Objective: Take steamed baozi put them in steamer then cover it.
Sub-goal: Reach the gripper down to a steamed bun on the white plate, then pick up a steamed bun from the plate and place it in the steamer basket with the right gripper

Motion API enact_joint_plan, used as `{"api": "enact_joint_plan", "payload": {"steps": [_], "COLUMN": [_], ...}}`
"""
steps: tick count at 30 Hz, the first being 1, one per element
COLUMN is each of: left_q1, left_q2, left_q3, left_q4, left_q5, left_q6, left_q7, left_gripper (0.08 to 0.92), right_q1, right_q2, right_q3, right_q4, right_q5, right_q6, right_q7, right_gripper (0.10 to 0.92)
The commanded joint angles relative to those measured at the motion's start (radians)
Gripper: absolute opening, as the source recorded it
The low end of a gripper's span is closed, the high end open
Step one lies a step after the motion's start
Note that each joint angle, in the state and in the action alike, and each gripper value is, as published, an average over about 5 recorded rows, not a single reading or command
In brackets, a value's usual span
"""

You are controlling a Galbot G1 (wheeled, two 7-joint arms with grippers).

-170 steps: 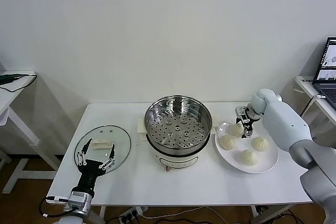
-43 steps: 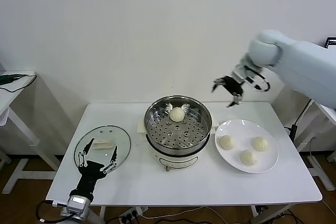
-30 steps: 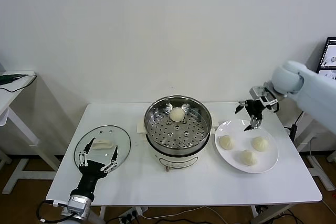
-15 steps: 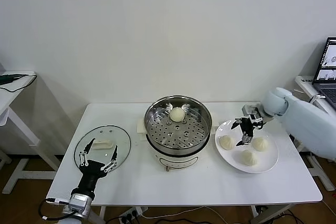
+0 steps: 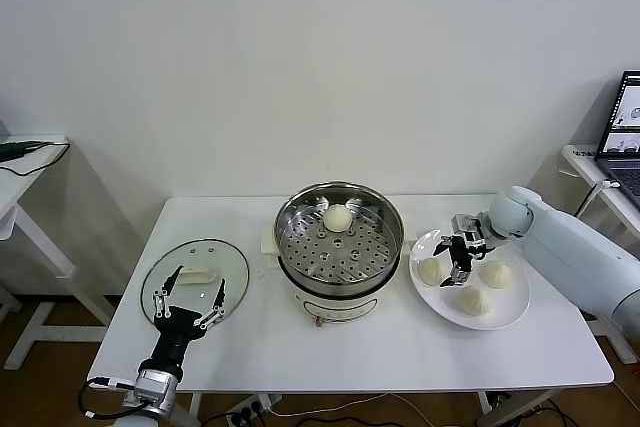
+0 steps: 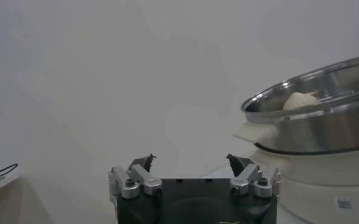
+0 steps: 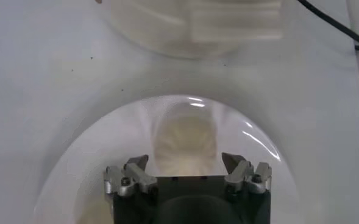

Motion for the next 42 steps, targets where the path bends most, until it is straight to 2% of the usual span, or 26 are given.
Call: {"api": "enact_joint_plan", "payload": {"steps": [1,6,15,23,27,35,42], "left_q1": [0.000,0.002,0.002,0.005,0.007,0.003,0.007], "left_q2": [0.000,-0.006,-0.008,-0.009,-0.008,-0.003,0.006], "left_q3": [0.001,0.004,0.005,0.004,0.006,0.010,0.013], "left_q4": [0.001,-0.003,-0.003,-0.006,-0.011,-0.036,-0.048], "left_q5": [0.002,0.006,0.006,0.006,0.008,0.008,0.008], "left_q6": [-0.002,-0.003,-0.003,-0.003,-0.002,0.010,0.014], "left_q7": [-0.001,-0.002,-0.003,-0.003,-0.003,-0.005,-0.006], "left_gripper": [0.823,0.823,0.823,0.823,0.823,0.823,0.823], "right_q1": [-0.037,-0.040,-0.045,-0.030,0.038,0.440,0.965], "right_q2": [0.019,0.022,0.028,-0.007,-0.096,-0.330,-0.351], "right_q3": [0.046,0.058,0.076,0.071,-0.001,-0.371,-0.817], "right_q4": [-0.024,-0.026,-0.036,-0.005,0.061,0.338,0.519], "right_q5": [-0.039,-0.050,-0.057,-0.033,0.047,0.347,0.542], "right_q6": [0.003,0.006,0.013,0.016,0.001,-0.071,-0.137], "right_q7": [0.012,0.007,0.010,-0.014,-0.052,-0.080,-0.100], "right_gripper": [0.823,0.793,0.636,0.611,0.612,0.611,0.611]}}
